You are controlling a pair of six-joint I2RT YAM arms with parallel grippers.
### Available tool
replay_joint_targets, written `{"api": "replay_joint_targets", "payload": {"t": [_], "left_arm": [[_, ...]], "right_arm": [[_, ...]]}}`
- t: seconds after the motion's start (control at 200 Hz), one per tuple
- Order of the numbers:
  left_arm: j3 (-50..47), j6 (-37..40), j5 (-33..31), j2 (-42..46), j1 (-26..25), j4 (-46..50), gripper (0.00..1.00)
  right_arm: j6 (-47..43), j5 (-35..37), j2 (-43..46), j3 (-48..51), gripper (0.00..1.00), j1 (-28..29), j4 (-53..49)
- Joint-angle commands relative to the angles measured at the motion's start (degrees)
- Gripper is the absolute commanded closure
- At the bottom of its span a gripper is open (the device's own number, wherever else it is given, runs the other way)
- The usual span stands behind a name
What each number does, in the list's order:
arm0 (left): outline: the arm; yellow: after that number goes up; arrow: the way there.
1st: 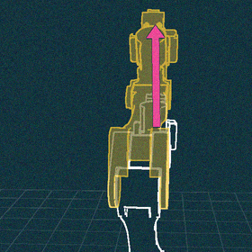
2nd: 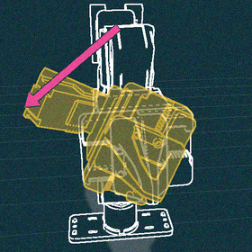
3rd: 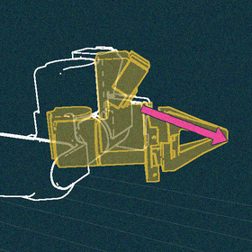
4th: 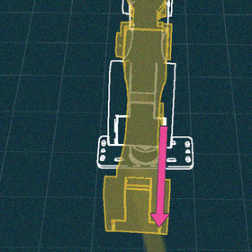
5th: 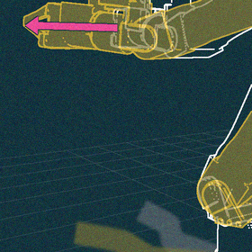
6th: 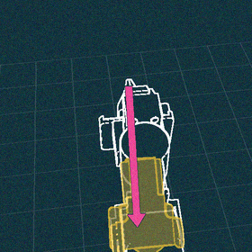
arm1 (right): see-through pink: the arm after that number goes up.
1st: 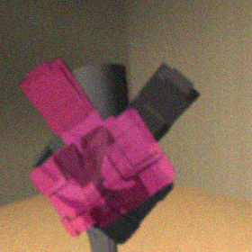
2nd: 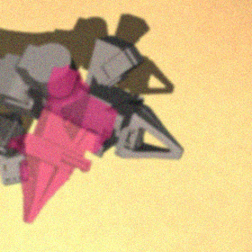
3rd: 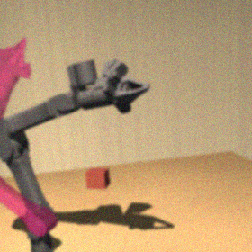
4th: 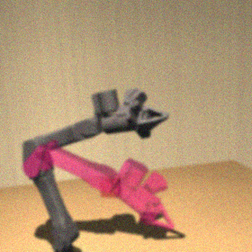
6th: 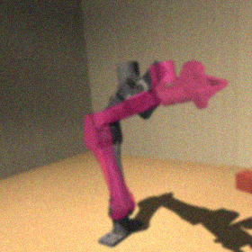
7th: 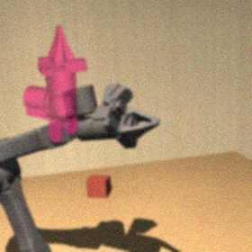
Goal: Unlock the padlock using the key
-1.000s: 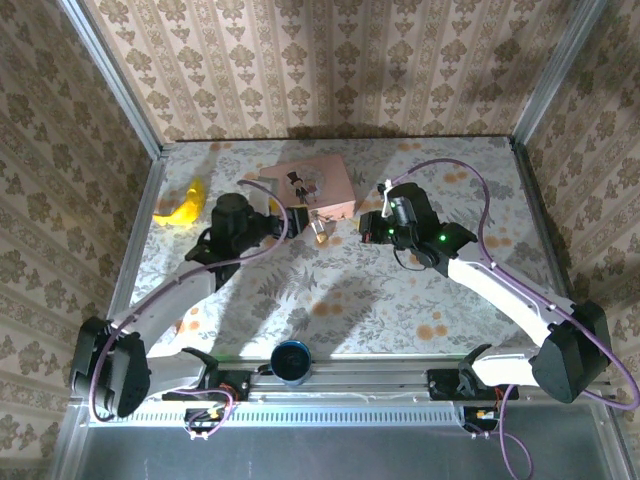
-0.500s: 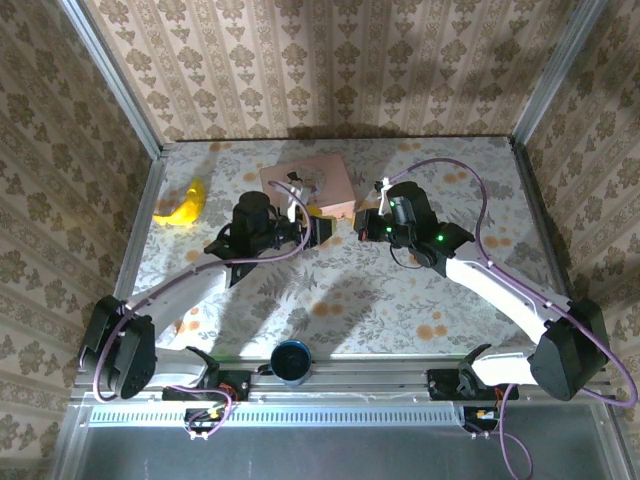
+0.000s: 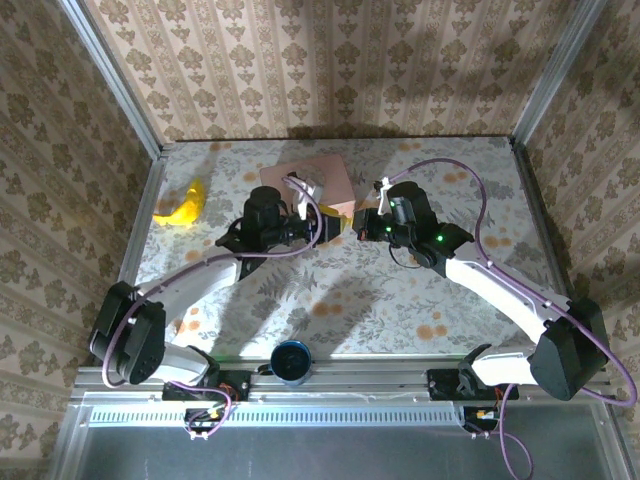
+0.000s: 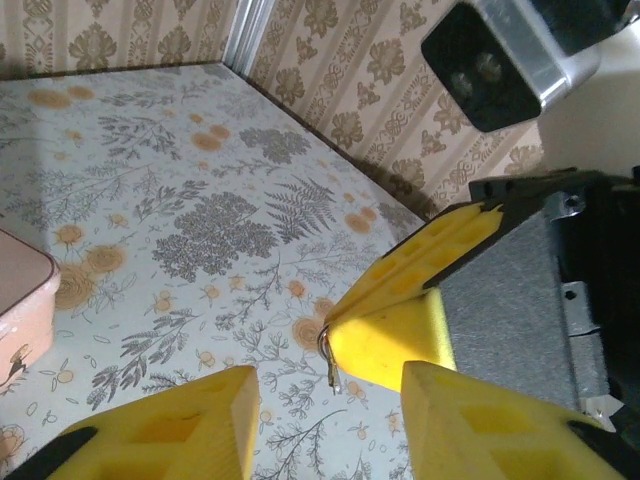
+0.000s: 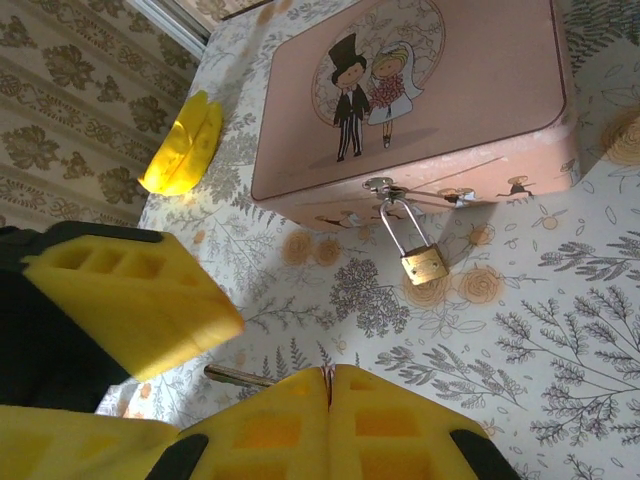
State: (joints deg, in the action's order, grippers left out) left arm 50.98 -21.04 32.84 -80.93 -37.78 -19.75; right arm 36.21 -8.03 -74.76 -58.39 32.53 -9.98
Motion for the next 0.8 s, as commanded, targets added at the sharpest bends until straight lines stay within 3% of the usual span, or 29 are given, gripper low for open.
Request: {"api": "replay_joint_targets", "payload": {"t": [0.0, 0.385, 0.53, 0.615, 0.695, 0.795], "left_arm": [[2.3, -0.5, 1.9, -0.9, -0.5, -1.0, 0.62], [2.3, -1.0, 0.6, -1.8, -0.5, -1.1, 1.0], [2.0, 1.1, -0.8, -0.6, -0.3, 0.2, 1.0], [2.2, 4.2, -1.0, 0.8, 0.2, 2.7, 1.0], [2.7, 8.5, -1.6, 2.8, 1.1, 6.8, 1.0], [3.2, 15.0, -1.7, 5.9, 2.4, 13.3, 1.0]], "right_arm": [[0.6, -1.1, -0.7, 0.7, 1.0, 0.2, 1.6], [0.4, -1.9, -1.6, 1.0, 1.0, 0.2, 2.2], [-0.3, -1.6, -0.5, 1.7, 1.0, 0.1, 2.2], [-1.5, -1.2, 0.8, 2.5, 0.76, 0.1, 2.0], [-2.8, -0.5, 2.7, 3.4, 0.62, 0.0, 1.9], [-5.0, -1.0, 6.4, 5.8, 0.53, -0.4, 4.0]]}}
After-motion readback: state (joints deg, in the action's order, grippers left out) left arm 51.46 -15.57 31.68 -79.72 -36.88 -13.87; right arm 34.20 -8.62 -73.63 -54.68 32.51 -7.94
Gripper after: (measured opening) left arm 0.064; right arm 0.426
